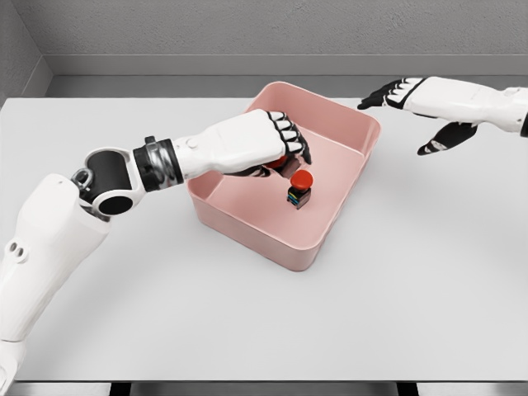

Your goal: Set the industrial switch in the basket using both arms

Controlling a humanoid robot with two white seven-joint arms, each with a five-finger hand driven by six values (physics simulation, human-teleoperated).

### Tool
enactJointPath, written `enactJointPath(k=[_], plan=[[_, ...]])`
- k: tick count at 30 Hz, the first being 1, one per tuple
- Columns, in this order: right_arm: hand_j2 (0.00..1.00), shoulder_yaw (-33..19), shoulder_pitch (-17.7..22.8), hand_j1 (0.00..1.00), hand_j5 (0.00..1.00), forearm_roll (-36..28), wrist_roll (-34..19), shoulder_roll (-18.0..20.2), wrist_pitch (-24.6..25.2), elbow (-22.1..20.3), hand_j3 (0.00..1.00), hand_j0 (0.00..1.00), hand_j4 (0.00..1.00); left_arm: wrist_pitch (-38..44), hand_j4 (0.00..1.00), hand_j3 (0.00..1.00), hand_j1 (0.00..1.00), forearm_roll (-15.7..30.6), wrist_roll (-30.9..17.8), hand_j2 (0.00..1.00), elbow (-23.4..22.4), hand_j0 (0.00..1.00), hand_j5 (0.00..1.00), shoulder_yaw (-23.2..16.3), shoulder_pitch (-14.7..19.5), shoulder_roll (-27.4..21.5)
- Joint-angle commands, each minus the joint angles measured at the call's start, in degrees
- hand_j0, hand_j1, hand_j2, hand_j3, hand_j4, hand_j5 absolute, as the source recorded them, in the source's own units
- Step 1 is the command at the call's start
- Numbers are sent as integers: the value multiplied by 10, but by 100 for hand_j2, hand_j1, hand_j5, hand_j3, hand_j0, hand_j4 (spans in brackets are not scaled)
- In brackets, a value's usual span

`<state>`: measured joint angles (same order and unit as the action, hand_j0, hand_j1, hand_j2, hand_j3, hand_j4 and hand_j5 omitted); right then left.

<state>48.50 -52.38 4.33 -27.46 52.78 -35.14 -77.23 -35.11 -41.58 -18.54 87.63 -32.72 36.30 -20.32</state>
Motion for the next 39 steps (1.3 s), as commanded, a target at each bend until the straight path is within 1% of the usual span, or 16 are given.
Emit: enactJointPath(k=[1,7,14,16,22,23,24,25,26,27,28,29,31,32,35,39], plan=[[100,-1,1,100,100,-4,0,6,1,1,100,100,100,1,100,100,100,4,1,100,-1,100,100,1,0,-2],[100,-9,10,100,100,-4,0,33,1,1,100,100,100,1,100,100,100,5,0,100,0,100,100,5,0,-6],[100,-9,12,100,100,-4,0,40,1,1,100,100,100,1,100,100,100,7,1,100,0,100,100,5,-1,-7],[100,-9,13,100,100,-4,0,50,1,1,100,100,100,1,100,100,100,8,0,100,-1,100,100,5,-1,-7],[100,-9,18,100,100,-5,1,51,1,1,100,100,100,1,100,100,100,11,1,100,3,100,100,5,-1,-10],[100,-9,18,100,100,-5,1,51,1,1,100,100,100,1,100,100,100,16,1,100,6,100,100,5,-3,-10],[100,-9,18,100,100,-5,1,51,1,1,100,100,100,1,100,100,100,43,1,100,6,100,100,5,-2,-11],[100,-9,18,100,100,-5,1,51,1,1,100,100,100,1,100,100,100,102,0,100,9,100,100,0,-1,-35],[100,-9,18,100,100,-5,1,51,1,1,100,100,100,1,100,100,100,132,0,100,21,100,100,-1,-1,-60],[100,-9,18,100,100,-5,1,51,1,1,100,100,100,1,100,100,100,151,-1,100,52,100,100,0,-1,-96],[100,-9,18,100,100,-5,1,51,1,1,100,100,100,1,100,100,100,195,-3,100,64,100,100,0,-1,-134],[100,-9,18,100,100,-5,1,51,1,1,100,100,100,1,100,100,100,219,-4,100,69,100,100,0,-3,-172],[100,-9,18,100,100,-5,1,51,1,1,100,100,100,1,100,100,100,220,-4,100,88,100,100,1,-11,-217],[100,-9,18,100,100,-5,1,51,1,1,100,100,100,1,100,100,100,220,-4,100,88,100,100,4,-18,-241],[100,-9,18,100,100,-5,1,51,1,1,100,100,100,1,100,100,100,215,-4,100,88,100,100,5,-34,-284],[100,-9,18,100,100,-5,1,51,1,1,100,100,100,1,100,100,100,215,-5,100,87,100,100,6,-35,-284]])
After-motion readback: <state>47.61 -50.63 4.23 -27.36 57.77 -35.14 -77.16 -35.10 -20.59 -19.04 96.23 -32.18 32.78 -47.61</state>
